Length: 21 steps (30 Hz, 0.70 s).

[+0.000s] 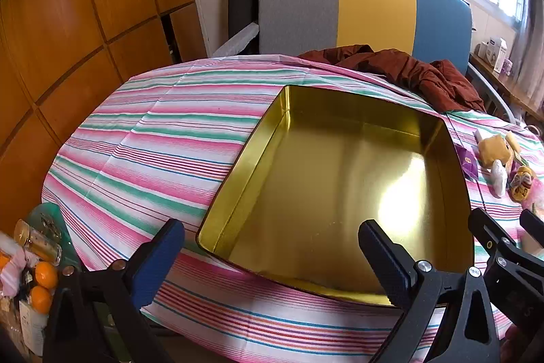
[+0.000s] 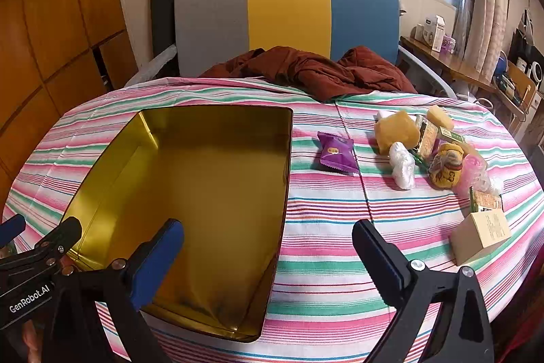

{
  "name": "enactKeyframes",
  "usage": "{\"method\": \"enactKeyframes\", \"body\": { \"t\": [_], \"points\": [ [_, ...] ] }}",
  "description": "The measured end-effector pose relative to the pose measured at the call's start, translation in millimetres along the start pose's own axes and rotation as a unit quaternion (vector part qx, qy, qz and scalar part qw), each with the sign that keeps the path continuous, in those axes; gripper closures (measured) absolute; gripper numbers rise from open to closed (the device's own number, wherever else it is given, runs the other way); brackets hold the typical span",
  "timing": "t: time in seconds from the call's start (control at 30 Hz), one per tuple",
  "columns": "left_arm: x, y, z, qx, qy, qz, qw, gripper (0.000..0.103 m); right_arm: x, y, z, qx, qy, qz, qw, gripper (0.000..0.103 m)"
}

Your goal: Organize objects

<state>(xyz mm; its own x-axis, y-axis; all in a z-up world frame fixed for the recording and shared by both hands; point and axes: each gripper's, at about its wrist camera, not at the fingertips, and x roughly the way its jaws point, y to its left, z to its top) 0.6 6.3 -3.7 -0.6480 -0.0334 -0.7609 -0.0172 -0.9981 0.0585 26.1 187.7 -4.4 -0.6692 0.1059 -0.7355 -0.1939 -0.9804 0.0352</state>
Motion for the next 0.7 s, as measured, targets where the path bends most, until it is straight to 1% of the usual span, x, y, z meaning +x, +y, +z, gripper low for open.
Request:
{"method": "enactKeyframes", "body": {
  "t": [0.7],
  "points": [
    [2.4,0.4,-2.2,-0.006,0.003,0.002,1.0000,0.000,0.4,-0.2,0.1,-0.002,0.005,0.004,1.000,0.002]
  ]
}}
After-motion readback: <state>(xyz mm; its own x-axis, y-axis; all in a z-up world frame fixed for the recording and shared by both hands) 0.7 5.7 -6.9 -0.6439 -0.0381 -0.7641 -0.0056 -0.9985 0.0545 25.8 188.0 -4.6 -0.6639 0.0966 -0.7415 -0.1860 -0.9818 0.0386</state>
